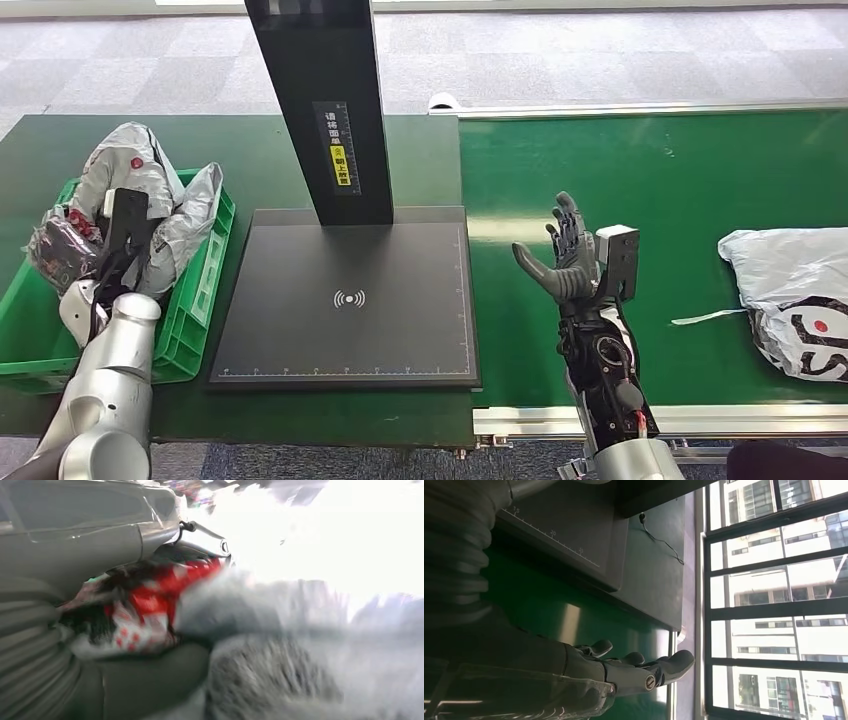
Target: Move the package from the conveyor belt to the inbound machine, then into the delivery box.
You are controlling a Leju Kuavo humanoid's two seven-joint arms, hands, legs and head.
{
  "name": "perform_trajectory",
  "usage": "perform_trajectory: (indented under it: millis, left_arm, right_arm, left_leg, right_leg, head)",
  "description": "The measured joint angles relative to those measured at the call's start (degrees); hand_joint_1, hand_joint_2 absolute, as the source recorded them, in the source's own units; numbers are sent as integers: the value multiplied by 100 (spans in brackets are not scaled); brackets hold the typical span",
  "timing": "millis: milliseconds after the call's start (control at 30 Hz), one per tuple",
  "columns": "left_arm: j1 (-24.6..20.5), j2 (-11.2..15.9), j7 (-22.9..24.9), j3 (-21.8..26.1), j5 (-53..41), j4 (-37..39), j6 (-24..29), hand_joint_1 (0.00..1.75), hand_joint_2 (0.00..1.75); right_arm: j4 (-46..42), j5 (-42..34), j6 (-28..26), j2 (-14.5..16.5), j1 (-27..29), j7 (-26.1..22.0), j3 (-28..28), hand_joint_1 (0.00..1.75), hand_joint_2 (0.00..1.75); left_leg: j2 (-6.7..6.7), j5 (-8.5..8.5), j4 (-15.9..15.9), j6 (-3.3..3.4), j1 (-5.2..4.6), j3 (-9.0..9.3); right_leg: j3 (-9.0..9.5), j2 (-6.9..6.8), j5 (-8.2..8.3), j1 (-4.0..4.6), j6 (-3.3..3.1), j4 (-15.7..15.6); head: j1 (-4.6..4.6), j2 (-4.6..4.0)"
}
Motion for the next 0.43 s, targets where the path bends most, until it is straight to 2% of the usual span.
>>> perform_trajectory:
  millis: [67, 133, 167, 200, 267, 333, 433]
  left_arm:
    - [94, -200, -880, 155, 219, -368, 5, 0, 175]
    - [200, -553, -1875, 262, 454, -916, 6, 0, 175]
    - [253, -743, -2182, 265, 504, -1223, 6, 0, 175]
    - [299, -915, -2288, 232, 509, -1498, 6, 0, 175]
    - [372, -1149, -2057, 116, 511, -1947, 6, 0, 175]
    - [437, -1272, -1784, 1, 535, -2277, 6, 0, 175]
    - [500, -1363, -1683, -121, 570, -2542, 5, 0, 175]
  right_arm:
    - [-25, 6, 0, 5, 13, -3, -2, 0, 175]
    - [-51, 13, -1, 10, 37, -21, -8, 0, 175]
    - [-63, 16, -1, 17, 48, -33, -10, 0, 175]
    - [-72, 19, -1, 28, 55, -40, -11, 0, 175]
    - [-85, 22, 0, 53, 67, -56, -12, 0, 175]
    - [-92, 22, -1, 61, 80, -64, -29, 0, 175]
    - [-100, 24, -1, 62, 92, -67, -57, 0, 175]
  left_leg:
    - [-2, 0, 1, 0, 0, -1]
    - [-18, 1, 3, 1, -1, -6]
    - [-27, 1, 3, 1, -2, -9]
    - [-30, 0, 3, 2, -3, -11]
    - [-18, -3, 3, 5, -7, -11]
    - [-7, -5, 3, 6, -8, -9]
    - [-11, -5, 2, 5, -7, -9]
  right_leg:
    - [-2, -2, 0, 0, 0, 0]
    - [-1, -14, 0, -2, 1, -1]
    - [2, -22, -1, -4, 1, -2]
    - [3, -26, -1, -6, 2, -2]
    - [3, -17, 0, -10, 3, -4]
    - [0, -8, 0, -10, 3, -6]
    - [-1, -12, 0, -9, 3, -6]
  head:
    - [-1, 0]
    - [2, 0]
    - [3, 0]
    - [5, 0]
    - [3, 0]
    - [2, 0]
    - [2, -1]
